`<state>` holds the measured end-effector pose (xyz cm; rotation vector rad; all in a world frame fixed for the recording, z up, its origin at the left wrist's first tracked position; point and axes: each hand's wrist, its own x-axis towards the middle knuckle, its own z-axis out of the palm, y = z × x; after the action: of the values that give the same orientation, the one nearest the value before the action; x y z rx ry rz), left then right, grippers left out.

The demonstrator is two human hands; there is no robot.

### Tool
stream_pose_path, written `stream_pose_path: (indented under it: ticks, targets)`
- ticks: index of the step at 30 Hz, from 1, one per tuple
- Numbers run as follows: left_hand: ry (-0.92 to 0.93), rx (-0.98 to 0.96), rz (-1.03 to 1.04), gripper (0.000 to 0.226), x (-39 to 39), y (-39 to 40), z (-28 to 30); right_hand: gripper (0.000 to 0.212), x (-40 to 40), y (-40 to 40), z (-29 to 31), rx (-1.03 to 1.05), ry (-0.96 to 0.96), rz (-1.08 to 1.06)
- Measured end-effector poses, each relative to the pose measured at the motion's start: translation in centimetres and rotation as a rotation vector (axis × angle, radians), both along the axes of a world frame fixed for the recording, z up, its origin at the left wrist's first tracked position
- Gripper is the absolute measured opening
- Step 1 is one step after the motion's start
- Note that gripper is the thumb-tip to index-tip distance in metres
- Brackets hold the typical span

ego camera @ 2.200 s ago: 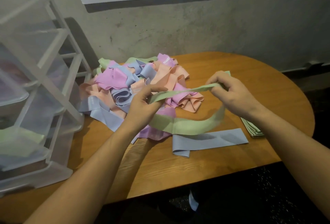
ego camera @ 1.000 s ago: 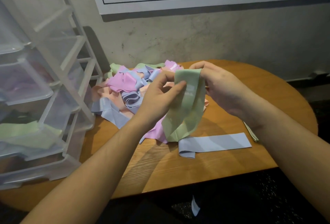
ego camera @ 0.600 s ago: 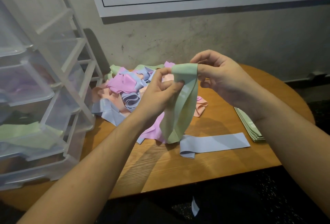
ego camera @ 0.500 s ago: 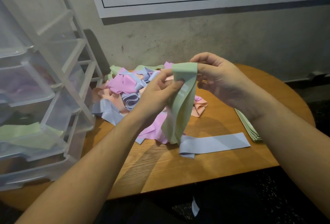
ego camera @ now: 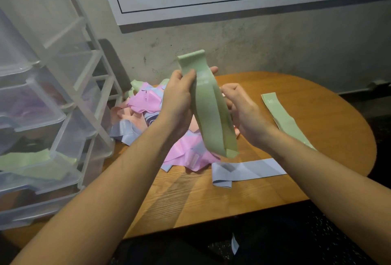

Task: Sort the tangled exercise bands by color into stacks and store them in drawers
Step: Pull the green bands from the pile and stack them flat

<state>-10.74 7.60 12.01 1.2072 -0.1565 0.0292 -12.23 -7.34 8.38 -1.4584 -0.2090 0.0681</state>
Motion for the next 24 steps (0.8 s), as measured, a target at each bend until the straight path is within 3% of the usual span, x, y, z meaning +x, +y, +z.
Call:
stream_pose_path:
  ticks: [2,6,8,12,16,21,24]
  targets:
    - [0.042,-0.081,0.008,0.026,0.8,-0.1,-0.1,0.018,-0.3,-0.4,-0.7,-0.016,-0.034,0.058]
    - [0.185,-0.244,0.022,0.046,2.1,-0.5,-0.4,0.051,-0.3,-1.3,-2.3,-0.199,-0.183,0.036]
    - [0.214,-0.318,0.054,0.039,2.8,-0.9,-0.7,0.044,-0.1,-1.9,-2.9,-0.266,-0.234,0.012]
    - [0.210,-0.406,0.103,0.025,4.1,-1.4,-1.5,0.017,0.1,-3.2,-4.2,-0.310,-0.158,-0.031]
    - [0.220,-0.423,0.072,0.016,5.1,-2.6,-2.7,0.023,0.4,-5.1,-5.3,-0.244,-0.114,-0.140]
    - [0.276,-0.405,0.017,0.031,6.7,-5.3,-4.7,0.011,0.3,-8.0,-4.9,-0.329,-0.096,-0.224]
    - [0.297,-0.365,0.026,0.022,7.9,-7.0,-5.3,0.012,0.2,-10.6,-5.1,-0.383,-0.034,-0.221]
